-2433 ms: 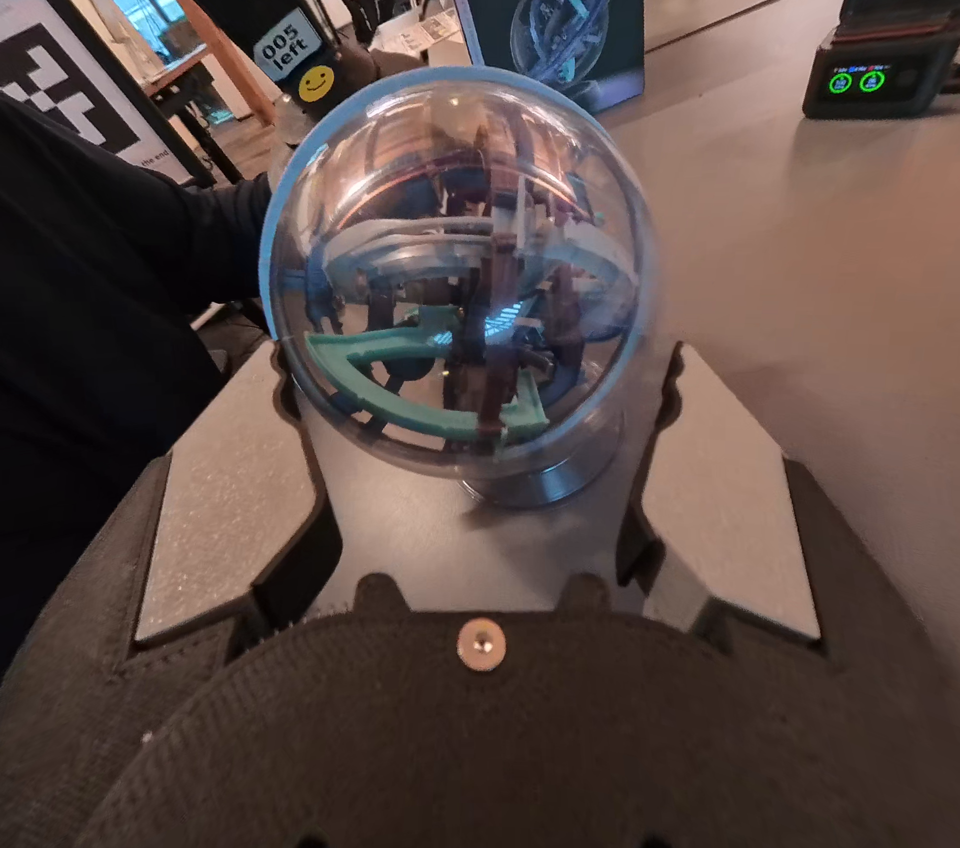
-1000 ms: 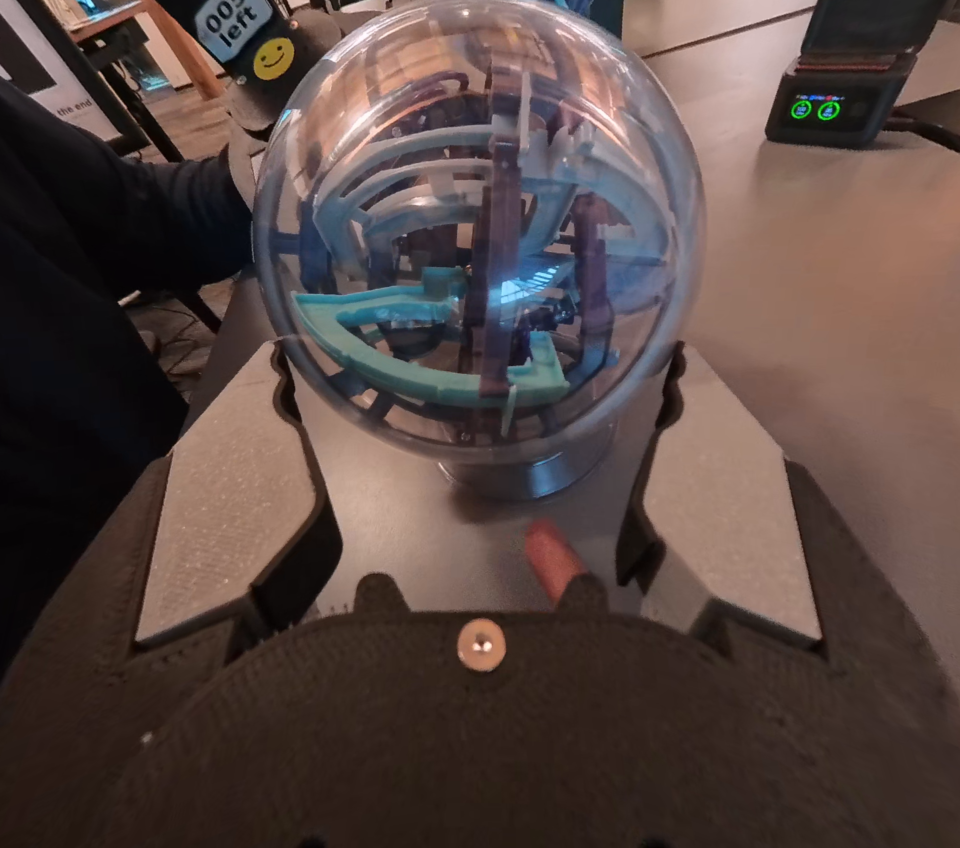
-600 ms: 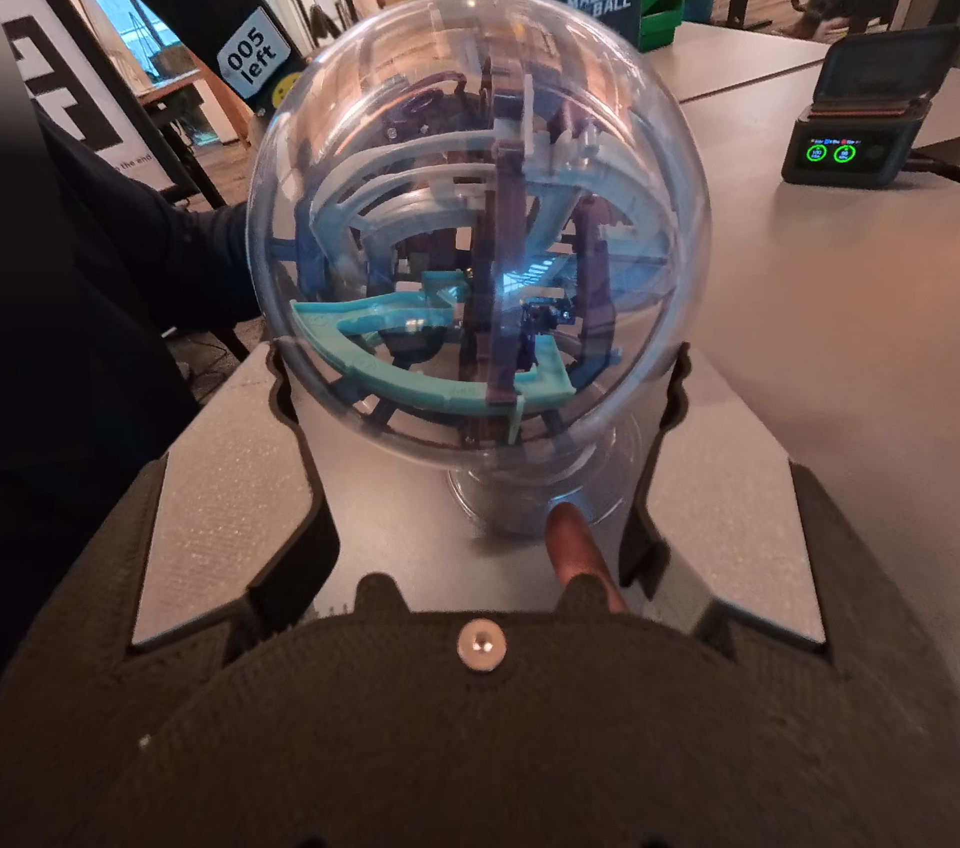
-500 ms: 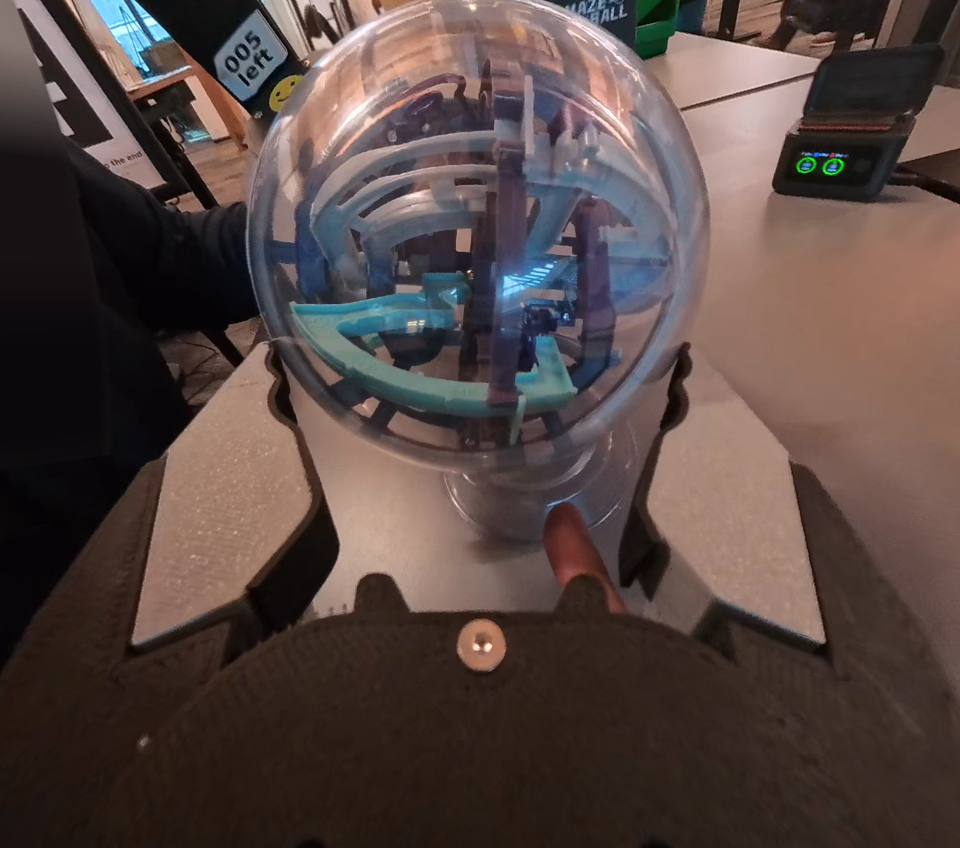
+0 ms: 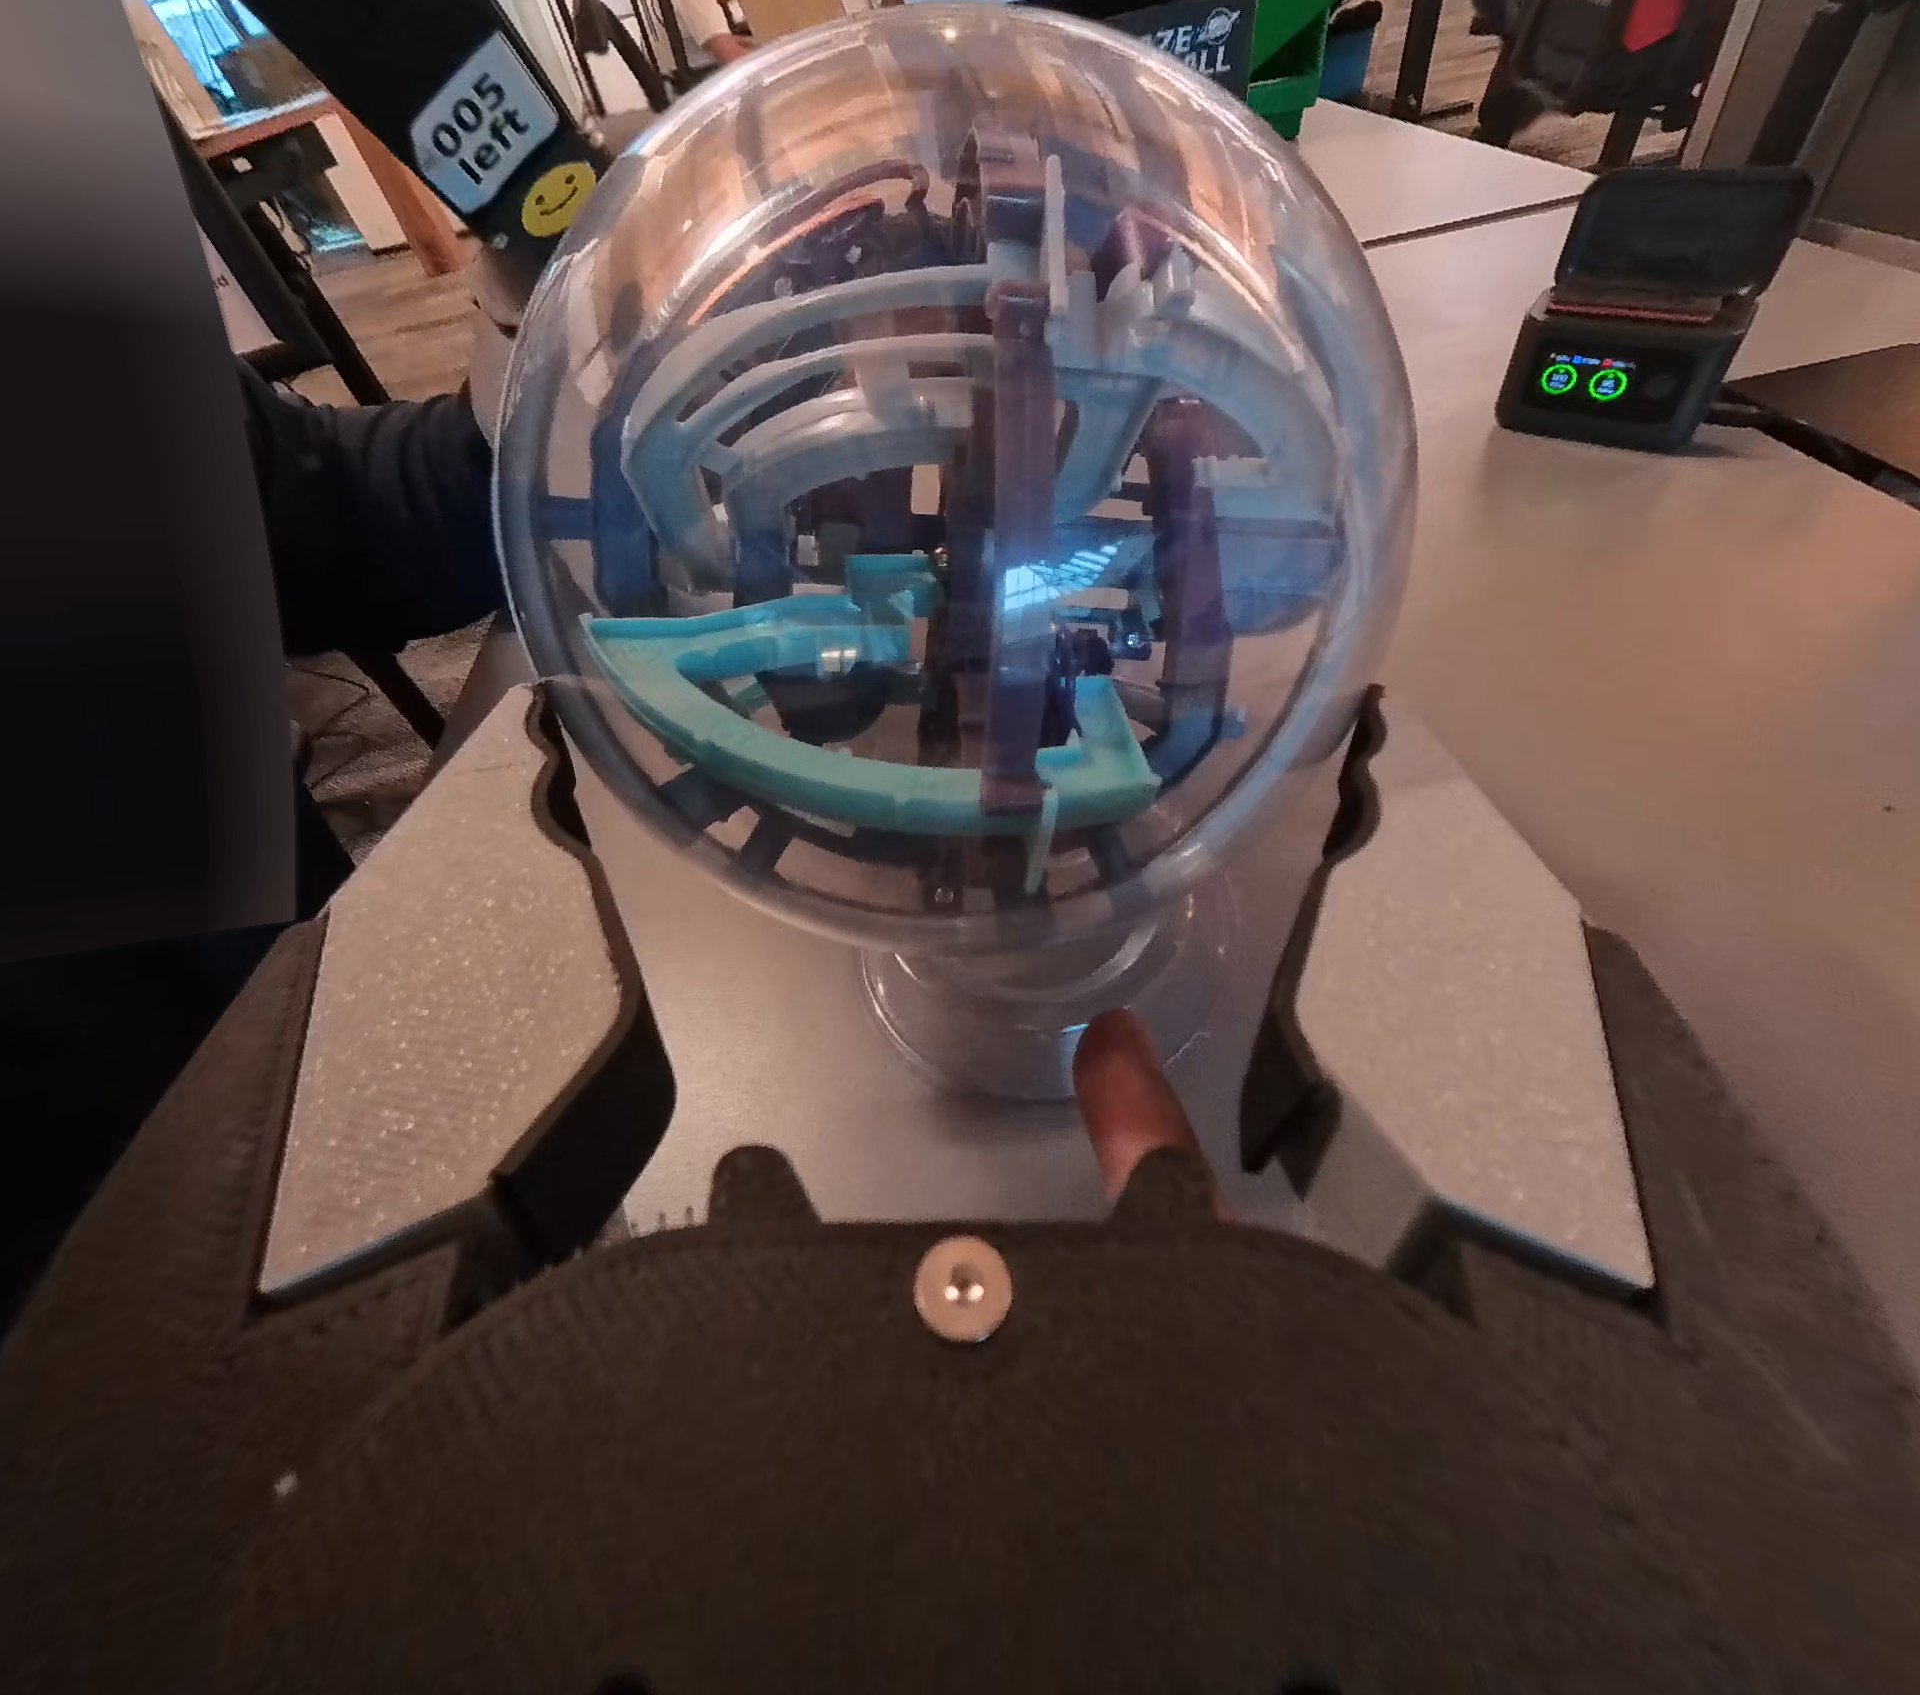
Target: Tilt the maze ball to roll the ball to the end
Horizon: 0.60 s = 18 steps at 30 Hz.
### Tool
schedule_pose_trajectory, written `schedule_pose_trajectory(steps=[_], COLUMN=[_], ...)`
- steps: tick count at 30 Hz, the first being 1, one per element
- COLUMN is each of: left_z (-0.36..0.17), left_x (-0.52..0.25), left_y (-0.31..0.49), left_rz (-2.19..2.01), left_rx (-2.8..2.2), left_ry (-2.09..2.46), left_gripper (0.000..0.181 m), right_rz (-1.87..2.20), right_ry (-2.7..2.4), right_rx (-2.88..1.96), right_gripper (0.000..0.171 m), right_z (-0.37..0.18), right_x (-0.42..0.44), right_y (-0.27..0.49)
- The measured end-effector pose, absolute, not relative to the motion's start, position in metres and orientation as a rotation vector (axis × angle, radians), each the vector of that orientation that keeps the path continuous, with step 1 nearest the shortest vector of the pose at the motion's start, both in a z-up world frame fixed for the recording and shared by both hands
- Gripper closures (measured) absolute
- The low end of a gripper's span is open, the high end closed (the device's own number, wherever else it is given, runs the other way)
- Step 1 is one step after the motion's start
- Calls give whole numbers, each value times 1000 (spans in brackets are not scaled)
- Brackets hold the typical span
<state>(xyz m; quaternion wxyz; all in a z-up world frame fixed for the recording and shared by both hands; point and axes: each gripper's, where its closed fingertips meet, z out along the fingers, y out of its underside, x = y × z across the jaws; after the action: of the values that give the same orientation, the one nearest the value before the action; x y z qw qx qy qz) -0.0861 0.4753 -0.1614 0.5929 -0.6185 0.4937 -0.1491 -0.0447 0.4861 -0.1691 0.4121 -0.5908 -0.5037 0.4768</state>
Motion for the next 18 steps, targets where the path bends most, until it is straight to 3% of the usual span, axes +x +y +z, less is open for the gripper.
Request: schedule_pose_trajectory(steps=[18], left_z=[-158], left_x=[-82], left_y=[476], left_rz=[-278], left_rx=[-1344], left_ry=[1145], left_gripper=[52], right_rz=[1072], right_ry=[-1314], right_rx=[-1423], right_gripper=[29], right_z=[-163], right_x=[-41], right_y=[487])
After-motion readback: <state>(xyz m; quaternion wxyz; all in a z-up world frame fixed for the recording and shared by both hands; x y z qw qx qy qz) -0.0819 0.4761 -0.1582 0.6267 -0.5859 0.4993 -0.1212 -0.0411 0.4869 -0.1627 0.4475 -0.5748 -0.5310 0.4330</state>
